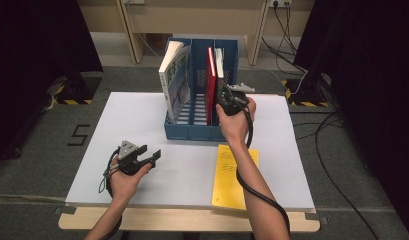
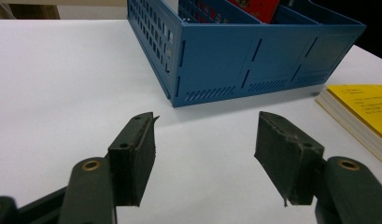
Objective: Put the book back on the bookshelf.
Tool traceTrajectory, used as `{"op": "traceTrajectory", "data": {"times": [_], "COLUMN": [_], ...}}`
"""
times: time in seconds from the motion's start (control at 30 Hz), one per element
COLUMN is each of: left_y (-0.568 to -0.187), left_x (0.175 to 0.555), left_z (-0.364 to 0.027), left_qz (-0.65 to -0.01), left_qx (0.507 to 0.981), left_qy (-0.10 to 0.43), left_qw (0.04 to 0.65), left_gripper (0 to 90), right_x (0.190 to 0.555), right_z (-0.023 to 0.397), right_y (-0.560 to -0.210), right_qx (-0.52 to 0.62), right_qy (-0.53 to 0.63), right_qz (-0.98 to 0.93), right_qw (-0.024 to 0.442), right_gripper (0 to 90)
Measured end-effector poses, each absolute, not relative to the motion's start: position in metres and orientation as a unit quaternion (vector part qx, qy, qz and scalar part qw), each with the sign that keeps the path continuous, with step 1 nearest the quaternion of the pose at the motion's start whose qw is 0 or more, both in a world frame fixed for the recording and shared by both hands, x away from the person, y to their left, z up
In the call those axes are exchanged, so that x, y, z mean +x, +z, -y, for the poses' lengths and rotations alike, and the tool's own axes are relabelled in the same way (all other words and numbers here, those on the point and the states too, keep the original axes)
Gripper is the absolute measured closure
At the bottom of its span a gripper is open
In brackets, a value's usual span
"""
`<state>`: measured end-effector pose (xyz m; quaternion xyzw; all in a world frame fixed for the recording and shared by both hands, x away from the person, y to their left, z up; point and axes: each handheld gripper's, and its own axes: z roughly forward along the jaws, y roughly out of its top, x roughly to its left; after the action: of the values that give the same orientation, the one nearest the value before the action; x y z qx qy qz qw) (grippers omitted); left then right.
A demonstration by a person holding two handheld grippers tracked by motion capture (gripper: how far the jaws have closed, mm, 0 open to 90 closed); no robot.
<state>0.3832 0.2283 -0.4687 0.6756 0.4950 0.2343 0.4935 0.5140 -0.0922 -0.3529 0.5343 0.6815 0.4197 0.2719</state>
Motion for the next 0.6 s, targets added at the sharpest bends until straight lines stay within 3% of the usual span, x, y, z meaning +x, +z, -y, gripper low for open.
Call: {"op": "traceTrajectory", "data": {"times": [0.6], "left_y": [-0.468], "left_x": [0.379], "left_z": [-0.213], "left_qz": [-0.482], "left_qx": [0.686], "left_qy": [0.218], "left_qw": [0.499], "left_gripper": [37.0], "right_x": [0.492], "right_z": [0.128], "right_y": [-0.368], "right_qx": [0.559], "right_qy": [0.393], "right_qz": [-0.695], "right_qw": [0.225], "right_gripper": [60.1]}}
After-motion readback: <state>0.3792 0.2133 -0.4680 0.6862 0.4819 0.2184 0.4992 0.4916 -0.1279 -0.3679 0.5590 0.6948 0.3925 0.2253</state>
